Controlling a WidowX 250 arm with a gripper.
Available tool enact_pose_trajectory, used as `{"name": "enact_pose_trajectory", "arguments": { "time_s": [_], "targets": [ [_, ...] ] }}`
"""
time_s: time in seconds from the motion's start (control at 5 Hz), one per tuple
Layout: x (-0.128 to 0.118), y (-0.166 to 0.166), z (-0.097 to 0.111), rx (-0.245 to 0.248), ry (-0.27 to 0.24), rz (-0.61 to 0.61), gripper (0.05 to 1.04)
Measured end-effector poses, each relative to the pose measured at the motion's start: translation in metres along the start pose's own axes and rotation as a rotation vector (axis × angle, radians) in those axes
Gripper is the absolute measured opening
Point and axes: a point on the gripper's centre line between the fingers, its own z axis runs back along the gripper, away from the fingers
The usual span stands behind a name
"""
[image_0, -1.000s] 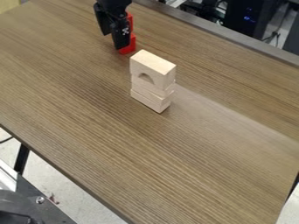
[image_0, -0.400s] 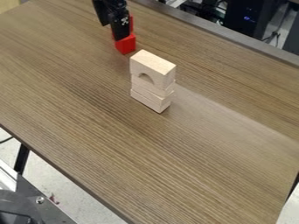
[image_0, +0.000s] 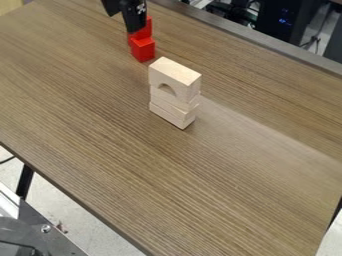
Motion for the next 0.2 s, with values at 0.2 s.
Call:
{"name": "enact_pose_trajectory", "arguments": {
  "time_s": [0.2],
  "targets": [
    [-0.0044, -0.0116, 0.0245, 0.016, -0.049, 0.050, 0.999]
  ]
}}
